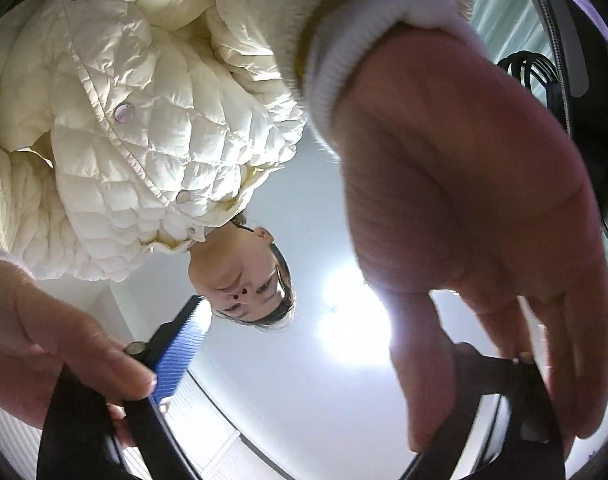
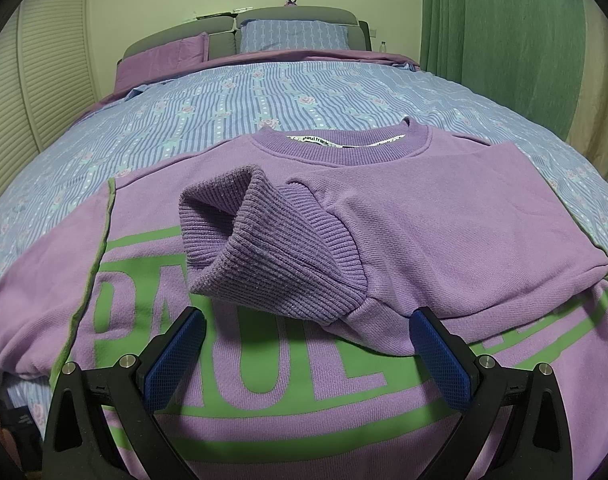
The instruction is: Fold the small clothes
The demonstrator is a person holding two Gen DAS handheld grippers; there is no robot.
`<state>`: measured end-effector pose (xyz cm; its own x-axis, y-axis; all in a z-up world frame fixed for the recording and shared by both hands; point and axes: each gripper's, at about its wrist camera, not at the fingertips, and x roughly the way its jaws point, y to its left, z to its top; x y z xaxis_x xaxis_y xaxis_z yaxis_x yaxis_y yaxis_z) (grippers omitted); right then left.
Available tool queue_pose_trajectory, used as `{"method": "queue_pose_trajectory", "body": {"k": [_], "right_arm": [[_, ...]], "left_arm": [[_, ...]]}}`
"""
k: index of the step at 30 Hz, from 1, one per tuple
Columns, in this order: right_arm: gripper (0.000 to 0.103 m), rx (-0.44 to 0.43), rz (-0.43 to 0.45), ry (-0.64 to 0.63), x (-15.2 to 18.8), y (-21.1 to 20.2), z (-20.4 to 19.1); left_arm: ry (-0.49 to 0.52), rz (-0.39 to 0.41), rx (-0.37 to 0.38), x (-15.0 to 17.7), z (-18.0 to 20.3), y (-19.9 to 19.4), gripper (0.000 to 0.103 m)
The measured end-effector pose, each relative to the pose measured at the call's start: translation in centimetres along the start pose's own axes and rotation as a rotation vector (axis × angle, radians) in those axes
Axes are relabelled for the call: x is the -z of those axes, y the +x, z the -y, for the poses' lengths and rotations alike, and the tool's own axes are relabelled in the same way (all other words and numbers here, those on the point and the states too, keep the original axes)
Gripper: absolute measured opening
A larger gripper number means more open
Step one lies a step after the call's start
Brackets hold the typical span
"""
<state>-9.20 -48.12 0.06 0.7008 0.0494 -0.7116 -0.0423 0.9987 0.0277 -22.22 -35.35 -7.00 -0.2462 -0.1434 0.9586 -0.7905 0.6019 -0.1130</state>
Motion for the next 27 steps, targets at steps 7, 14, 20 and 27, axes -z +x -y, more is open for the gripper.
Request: {"method": "queue_pose_trajectory", "body": {"k": [7,14,20,27], "right_arm": [[0.103,0.0,0.0,0.0,0.0,0.0,0.0],[0.103,0.0,0.0,0.0,0.0,0.0,0.0],[0.103,0.001,0.0,-0.001,0.0,0.0,0.0],[0.103,0.001,0.0,-0.001,0.0,0.0,0.0]], "left_arm": [[0.007,-0.005,0.0,0.9,-0.2,-0.5,0.103],[0.005,0.002,0.053,1.3,-0.3,-1.1,0.103],[0.006,0.01,0.068,1.3,0.2,-1.6,0.103],[0.003,0.005,0.053,1.2,0.1,-0.8,0.103]]}}
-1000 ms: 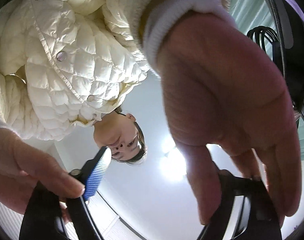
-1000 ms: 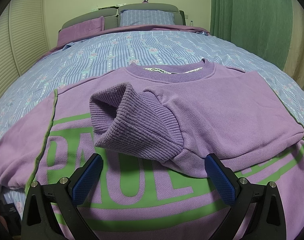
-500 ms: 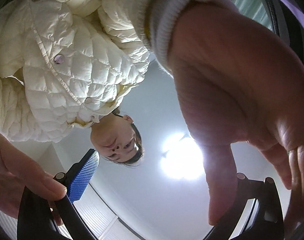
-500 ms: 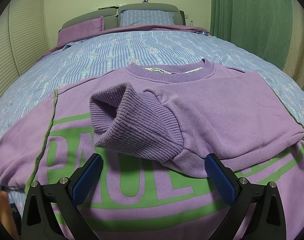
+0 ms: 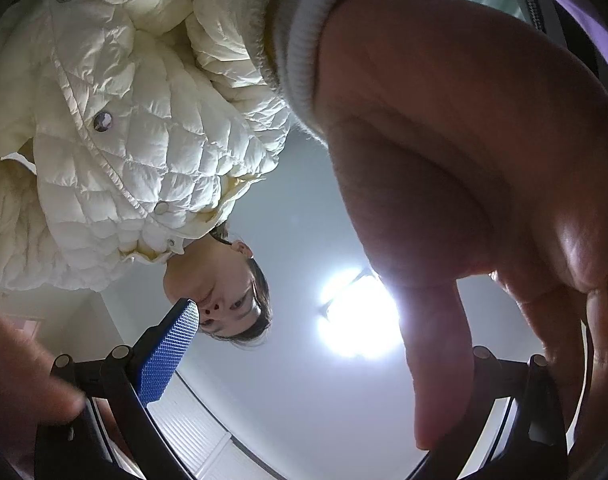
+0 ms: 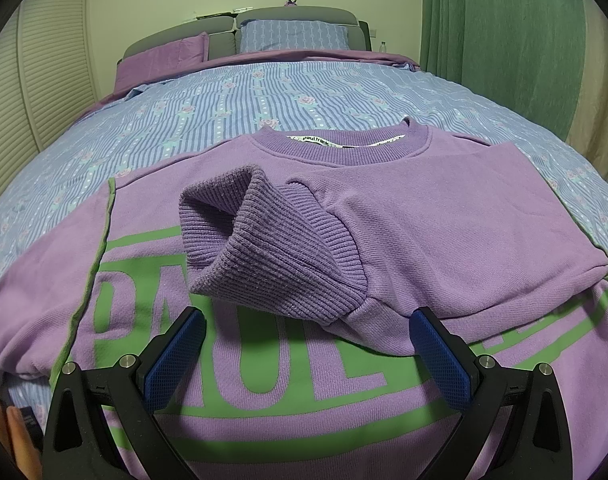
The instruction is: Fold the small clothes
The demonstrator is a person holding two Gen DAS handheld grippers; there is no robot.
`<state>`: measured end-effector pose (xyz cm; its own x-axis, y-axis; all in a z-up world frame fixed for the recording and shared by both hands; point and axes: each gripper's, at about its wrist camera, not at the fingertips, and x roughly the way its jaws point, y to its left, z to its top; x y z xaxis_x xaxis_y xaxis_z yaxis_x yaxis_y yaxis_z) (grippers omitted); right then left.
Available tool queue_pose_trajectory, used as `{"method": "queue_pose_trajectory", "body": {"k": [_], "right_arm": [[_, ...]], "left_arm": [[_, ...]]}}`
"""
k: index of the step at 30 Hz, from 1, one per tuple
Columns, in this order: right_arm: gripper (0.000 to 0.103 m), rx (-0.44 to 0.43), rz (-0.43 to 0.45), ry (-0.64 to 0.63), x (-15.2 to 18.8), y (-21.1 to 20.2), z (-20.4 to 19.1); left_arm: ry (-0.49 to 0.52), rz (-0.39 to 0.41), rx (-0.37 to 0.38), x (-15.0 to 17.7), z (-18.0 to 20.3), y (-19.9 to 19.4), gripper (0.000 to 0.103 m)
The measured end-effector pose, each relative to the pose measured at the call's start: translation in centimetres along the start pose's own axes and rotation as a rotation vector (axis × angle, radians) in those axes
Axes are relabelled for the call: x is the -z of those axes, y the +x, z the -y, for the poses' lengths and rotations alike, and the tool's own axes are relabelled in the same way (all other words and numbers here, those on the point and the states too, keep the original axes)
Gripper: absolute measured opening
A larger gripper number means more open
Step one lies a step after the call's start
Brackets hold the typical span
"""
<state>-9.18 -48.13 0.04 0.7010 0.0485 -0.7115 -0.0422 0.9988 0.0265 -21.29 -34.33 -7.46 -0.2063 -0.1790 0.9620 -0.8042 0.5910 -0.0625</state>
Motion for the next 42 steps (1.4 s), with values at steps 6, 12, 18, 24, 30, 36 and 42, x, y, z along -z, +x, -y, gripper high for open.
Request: {"method": "queue_pose_trajectory", "body": {"k": [6,12,18,24,30,36,42], "right_arm": [[0.103,0.0,0.0,0.0,0.0,0.0,0.0],[0.103,0.0,0.0,0.0,0.0,0.0,0.0],[0.103,0.0,0.0,0.0,0.0,0.0,0.0],[0.103,0.0,0.0,0.0,0.0,0.0,0.0],[0.103,-0.003,0.0,0.002,0.0,0.0,0.0],[0.103,-0.003,0.001,0.002,0.0,0.0,0.0],[0.103,-0.003,0.001,0.002,0.0,0.0,0.0]], "left_arm": [[-0.003,-0.002,0.031,-0.3,-0.1,1.2,0.103],[-0.022,0.02,0.132,-1.3,0.3,1.8,0.103],[-0.053,0.013,0.275,-2.5,0.7,2.9,0.103],[-0.083,0.036,0.384,-3.4,1.0,4.0,0.103],[0.074,0.187,0.476,-4.7,0.6,6.6,0.103],[0.23,0.33,0.806,-6.2,-0.4,11.5,0.103],[0.328,0.433,0.997,-8.4,-1.7,15.1,0.103]]}}
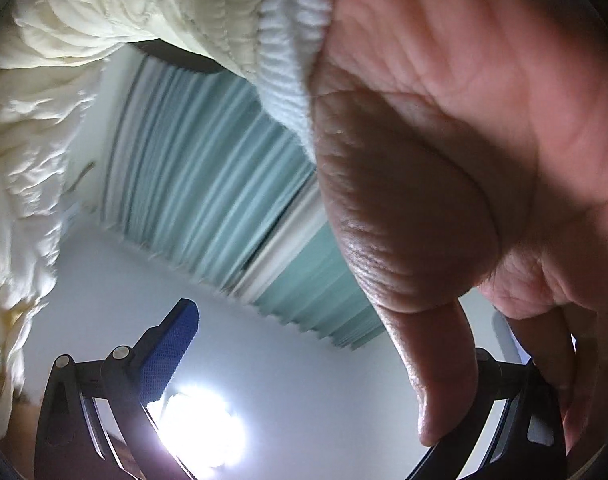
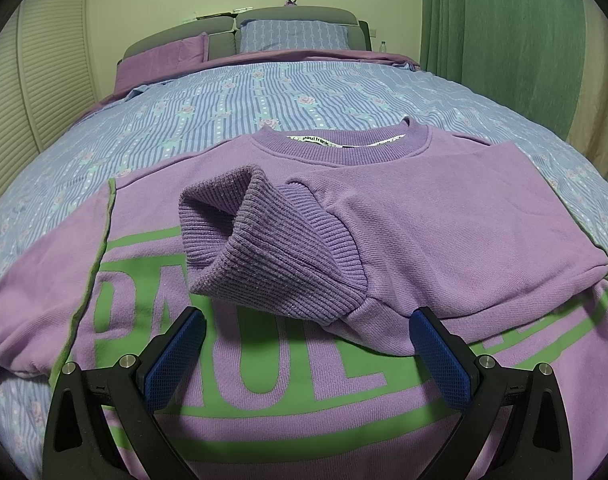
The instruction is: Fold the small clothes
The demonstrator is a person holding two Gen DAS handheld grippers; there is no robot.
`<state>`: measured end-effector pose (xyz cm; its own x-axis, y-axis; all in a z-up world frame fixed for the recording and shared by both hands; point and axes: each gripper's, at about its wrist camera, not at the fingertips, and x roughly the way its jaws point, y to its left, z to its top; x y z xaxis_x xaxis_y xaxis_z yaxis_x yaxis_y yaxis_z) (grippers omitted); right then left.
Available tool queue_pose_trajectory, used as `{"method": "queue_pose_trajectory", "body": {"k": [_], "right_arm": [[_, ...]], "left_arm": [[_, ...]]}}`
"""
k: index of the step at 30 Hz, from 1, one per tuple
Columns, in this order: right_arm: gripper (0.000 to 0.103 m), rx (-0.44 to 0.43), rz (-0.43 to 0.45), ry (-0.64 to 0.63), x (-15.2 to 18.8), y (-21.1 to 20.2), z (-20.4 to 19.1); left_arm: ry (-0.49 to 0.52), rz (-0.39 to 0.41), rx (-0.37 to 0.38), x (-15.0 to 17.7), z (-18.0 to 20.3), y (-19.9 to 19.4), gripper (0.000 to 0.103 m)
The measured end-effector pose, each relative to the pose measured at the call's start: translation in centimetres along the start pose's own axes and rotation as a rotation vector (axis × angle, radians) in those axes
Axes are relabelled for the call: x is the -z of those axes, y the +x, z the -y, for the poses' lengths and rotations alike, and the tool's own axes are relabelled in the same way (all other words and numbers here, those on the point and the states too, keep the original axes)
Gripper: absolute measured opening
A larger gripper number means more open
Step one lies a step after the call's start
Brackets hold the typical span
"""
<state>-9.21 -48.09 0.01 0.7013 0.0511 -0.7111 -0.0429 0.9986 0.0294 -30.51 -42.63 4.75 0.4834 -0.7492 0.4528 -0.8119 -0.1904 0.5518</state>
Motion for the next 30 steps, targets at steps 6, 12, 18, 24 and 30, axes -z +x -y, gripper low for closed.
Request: {"method": "queue_pose_trajectory", "body": {"k": [6,12,18,24,30], "right_arm": [[0.103,0.0,0.0,0.0,0.0,0.0,0.0],[0.103,0.0,0.0,0.0,0.0,0.0,0.0],[0.103,0.0,0.0,0.0,0.0,-0.1,0.0],[0.103,0.0,0.0,0.0,0.0,-0.1,0.0],[0.103,0.0,0.0,0.0,0.0,-0.1,0.0]], "left_arm": [[0.002,0.012,0.08,-1.4,-3.5,0.5,0.103],[0.088,-0.009,0.139,-2.9,-6.8,0.4,0.103],[0.219,0.005,0.19,-3.8,-7.6,1.9,0.103],[0.281,0.027,0.191,-3.3,-7.7,2.4,0.103],[0.34,0.055,0.209,-3.5,-7.4,2.6,0.103]]}}
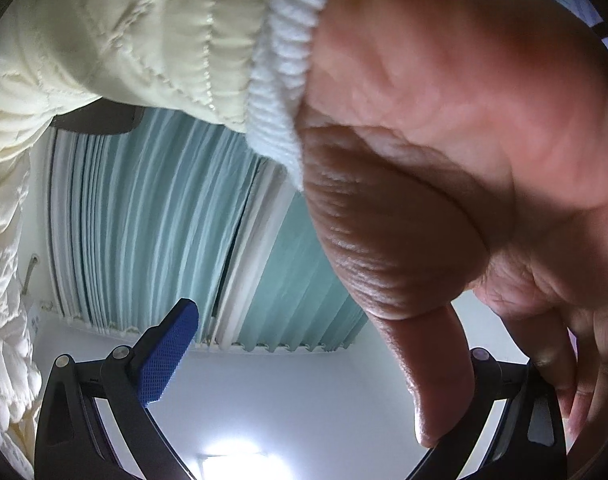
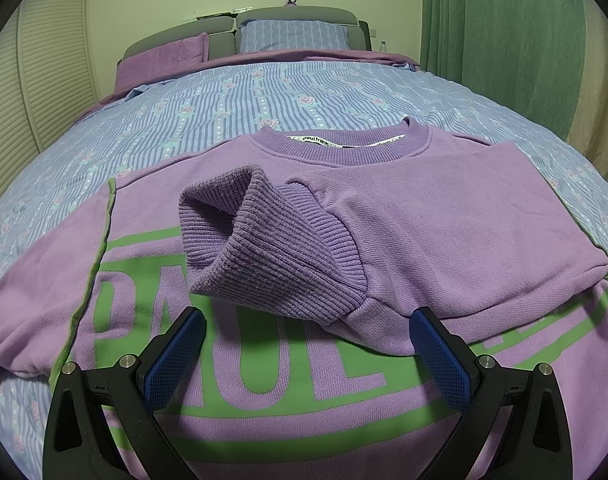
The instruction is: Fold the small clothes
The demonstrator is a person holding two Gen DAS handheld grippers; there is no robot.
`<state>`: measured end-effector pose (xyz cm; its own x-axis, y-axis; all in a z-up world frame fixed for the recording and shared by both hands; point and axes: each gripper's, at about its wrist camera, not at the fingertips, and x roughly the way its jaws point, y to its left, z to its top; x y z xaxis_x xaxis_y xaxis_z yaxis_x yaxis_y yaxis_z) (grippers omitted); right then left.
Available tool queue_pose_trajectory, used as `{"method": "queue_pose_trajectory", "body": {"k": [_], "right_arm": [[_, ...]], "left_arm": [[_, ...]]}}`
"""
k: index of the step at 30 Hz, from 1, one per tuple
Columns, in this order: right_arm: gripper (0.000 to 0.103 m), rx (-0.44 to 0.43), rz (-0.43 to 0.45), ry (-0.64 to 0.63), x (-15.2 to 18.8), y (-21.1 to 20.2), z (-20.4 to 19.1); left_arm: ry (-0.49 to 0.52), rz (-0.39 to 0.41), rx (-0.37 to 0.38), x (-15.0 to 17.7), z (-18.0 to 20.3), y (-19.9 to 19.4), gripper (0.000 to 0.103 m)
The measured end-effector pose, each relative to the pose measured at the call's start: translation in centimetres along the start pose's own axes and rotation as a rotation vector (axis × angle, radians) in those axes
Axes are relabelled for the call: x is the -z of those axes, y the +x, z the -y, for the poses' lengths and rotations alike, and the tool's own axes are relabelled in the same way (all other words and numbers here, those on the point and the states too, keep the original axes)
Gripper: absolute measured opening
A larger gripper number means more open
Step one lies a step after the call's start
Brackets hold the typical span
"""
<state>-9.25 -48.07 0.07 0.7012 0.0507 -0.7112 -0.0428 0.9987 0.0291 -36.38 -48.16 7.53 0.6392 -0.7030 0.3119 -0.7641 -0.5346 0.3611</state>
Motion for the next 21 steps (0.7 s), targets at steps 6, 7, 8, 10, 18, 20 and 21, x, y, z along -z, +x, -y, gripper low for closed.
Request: {"method": "queue_pose_trajectory", "body": {"k": [6,7,8,10,18,20,21], "right_arm": [[0.103,0.0,0.0,0.0,0.0,0.0,0.0],[0.103,0.0,0.0,0.0,0.0,0.0,0.0],[0.103,0.0,0.0,0.0,0.0,0.0,0.0],[0.103,0.0,0.0,0.0,0.0,0.0,0.0],[0.103,0.005,0.0,-0.004,0.0,0.1,-0.1],[0.103,0.025,0.002,-0.019,0.1,0.1,-0.4],[0.103,0.055,0.004,-0.042,0.1,0.0,-1.0]], "left_arm": [[0.013,0.027,0.061,-0.8,0.1,0.7,0.103],[0.012,0.029,0.067,-1.0,0.2,0.8,0.103],[0.008,0.027,0.068,-1.0,0.2,0.8,0.103],[0.009,0.011,0.087,-1.0,0.5,1.0,0.103],[0.325,-0.084,0.351,-2.1,8.3,0.8,0.103],[0.325,-0.092,0.409,-4.1,9.9,0.8,0.103],[0.319,-0.09,0.428,-5.1,10.3,0.8,0.103]]}}
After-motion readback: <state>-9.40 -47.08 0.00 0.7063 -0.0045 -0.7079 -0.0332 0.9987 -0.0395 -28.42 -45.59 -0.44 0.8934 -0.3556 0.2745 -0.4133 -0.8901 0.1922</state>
